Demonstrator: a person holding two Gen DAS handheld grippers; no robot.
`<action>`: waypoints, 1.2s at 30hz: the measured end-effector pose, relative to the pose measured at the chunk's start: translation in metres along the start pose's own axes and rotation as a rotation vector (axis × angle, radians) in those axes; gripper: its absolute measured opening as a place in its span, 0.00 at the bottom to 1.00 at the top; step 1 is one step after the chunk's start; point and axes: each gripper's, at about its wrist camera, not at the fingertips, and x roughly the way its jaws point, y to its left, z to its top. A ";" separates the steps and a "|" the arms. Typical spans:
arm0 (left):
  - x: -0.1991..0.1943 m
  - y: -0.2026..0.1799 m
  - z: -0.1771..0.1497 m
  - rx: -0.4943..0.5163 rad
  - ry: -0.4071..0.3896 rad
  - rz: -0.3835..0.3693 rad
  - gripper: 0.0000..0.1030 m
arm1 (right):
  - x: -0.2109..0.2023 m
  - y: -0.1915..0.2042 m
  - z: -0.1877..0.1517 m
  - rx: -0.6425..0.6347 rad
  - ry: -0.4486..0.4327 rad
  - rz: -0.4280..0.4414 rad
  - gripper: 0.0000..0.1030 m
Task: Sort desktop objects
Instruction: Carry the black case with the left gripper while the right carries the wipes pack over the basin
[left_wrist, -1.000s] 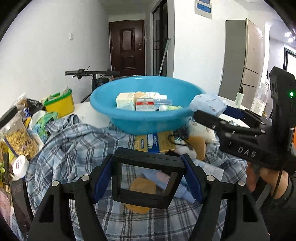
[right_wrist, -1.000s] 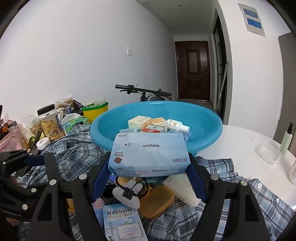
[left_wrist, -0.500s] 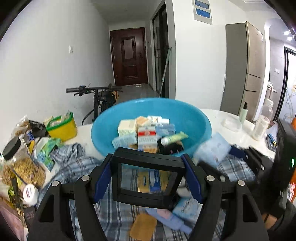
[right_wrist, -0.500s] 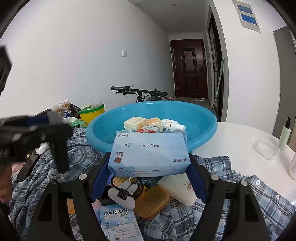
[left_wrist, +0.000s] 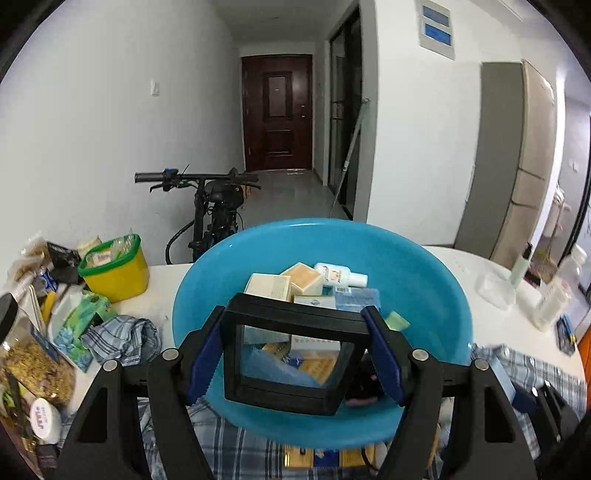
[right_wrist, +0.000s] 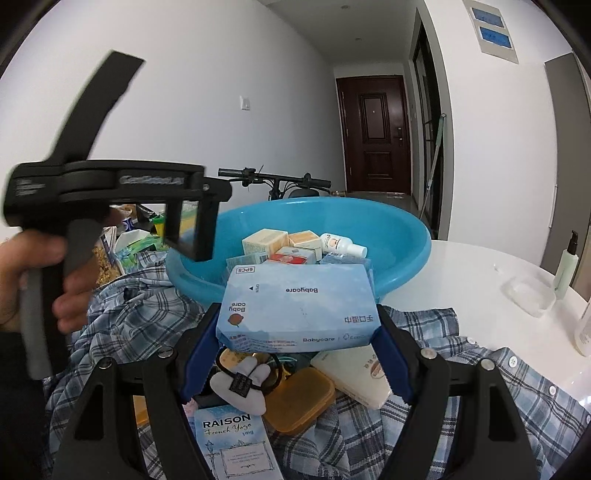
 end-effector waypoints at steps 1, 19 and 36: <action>0.004 0.003 0.000 -0.012 -0.001 -0.006 0.72 | 0.000 0.000 0.000 0.000 -0.002 0.000 0.74; -0.001 0.012 -0.005 -0.031 -0.024 -0.050 0.72 | 0.004 -0.003 0.010 -0.004 0.022 -0.008 0.74; -0.001 0.020 -0.007 -0.065 -0.010 -0.058 0.72 | 0.061 -0.026 0.094 -0.120 0.016 -0.076 0.74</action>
